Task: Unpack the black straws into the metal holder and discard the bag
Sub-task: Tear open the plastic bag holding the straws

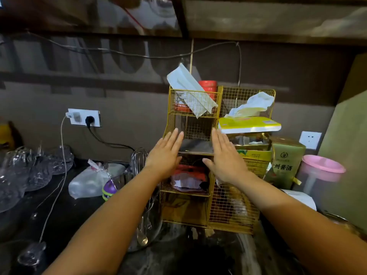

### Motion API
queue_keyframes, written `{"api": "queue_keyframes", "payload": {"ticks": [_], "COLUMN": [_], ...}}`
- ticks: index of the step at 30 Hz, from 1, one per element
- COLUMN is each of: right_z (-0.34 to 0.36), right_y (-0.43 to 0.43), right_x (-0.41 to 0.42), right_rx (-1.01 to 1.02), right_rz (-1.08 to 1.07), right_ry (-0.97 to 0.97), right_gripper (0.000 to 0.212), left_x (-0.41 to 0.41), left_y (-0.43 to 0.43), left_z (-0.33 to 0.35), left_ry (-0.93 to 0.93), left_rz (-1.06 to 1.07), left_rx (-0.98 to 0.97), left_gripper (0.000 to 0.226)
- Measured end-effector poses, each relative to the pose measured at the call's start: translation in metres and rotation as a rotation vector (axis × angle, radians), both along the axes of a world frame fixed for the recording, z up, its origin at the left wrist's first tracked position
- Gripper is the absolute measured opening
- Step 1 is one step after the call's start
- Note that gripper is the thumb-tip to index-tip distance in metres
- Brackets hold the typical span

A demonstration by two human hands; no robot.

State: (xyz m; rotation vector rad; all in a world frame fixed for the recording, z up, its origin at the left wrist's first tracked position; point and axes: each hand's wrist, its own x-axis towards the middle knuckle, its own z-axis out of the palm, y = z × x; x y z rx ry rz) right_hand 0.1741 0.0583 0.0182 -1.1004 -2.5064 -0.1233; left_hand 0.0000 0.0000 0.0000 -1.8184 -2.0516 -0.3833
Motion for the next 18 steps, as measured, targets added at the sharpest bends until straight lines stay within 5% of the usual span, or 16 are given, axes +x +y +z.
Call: {"api": "queue_keyframes", "payload": {"ticks": [8, 12, 18], "right_z": [-0.013, -0.017, 0.002], "right_y": [0.033, 0.041, 0.022], "right_x": [-0.033, -0.038, -0.032], "right_rx": [-0.111, -0.052, 0.019], "right_rz": [-0.001, -0.009, -0.011], "right_ry": [-0.184, -0.194, -0.131], "right_gripper": [0.068, 0.054, 0.060], "left_x": [-0.002, -0.003, 0.000], "left_y": [0.029, 0.036, 0.022], "left_z": [-0.006, -0.005, 0.014], "left_ry": [-0.094, -0.065, -0.077], "left_rz": [0.071, 0.063, 0.010], "left_rx": [-0.151, -0.089, 0.002], "left_gripper": [0.064, 0.052, 0.044]}}
